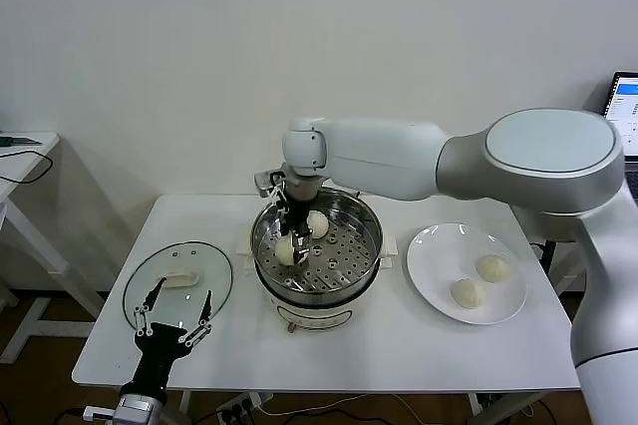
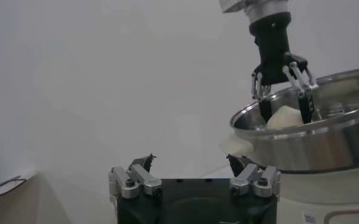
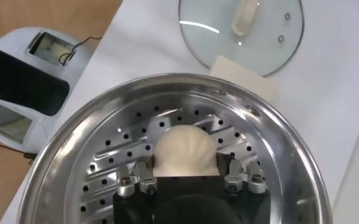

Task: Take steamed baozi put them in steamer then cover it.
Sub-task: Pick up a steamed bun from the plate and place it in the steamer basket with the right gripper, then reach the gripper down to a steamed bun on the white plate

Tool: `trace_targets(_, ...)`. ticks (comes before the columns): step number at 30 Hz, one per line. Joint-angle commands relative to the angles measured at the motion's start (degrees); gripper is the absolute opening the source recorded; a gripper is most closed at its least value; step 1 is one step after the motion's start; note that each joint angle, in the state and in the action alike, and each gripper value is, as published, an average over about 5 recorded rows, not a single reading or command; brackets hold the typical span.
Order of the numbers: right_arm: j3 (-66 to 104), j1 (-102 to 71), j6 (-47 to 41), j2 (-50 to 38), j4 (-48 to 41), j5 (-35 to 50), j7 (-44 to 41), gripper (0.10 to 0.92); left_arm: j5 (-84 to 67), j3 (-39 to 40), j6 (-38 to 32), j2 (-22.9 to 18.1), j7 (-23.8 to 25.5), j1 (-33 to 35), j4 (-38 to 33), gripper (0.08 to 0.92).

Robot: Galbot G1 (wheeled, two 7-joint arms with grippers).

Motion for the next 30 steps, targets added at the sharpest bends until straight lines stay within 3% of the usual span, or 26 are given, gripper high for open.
trace_targets(1, -0.64, -1.55, -0.64, 1.69, -0.72, 0.52, 1.57, 0.671, -0.09, -0.01, -0.04, 0.02, -0.02, 0.03, 0.02, 0.823)
trace_targets(8, 0.75, -1.82, -0.76, 0.5, 0.29, -0.04, 2.74, 0.77, -0.28, -0.19, -0.03, 0.09, -0.01, -0.06, 0.14, 0.823)
trace_targets(13, 2.71, 1.9, -0.28, -5.29, 5.78, -2.36, 1.62, 0.82, -0.28, -0.43, -0.01, 0.09, 0.01, 0.08, 0.12, 0.823)
trace_targets(21, 8.87, 9.65, 3.64, -26.51, 15.15, -9.21, -4.91, 0.823, -0.2, -0.19, 0.01, 0.05, 0.0, 0.03, 0.17, 0.823)
trace_targets(30, 10.35, 5.06, 10.28, -47.6, 13.32, -17.75, -8.83, 0.823, -0.04, 0.28, 0.14, 0.31, -0.02, 0.34, -0.8, 0.823)
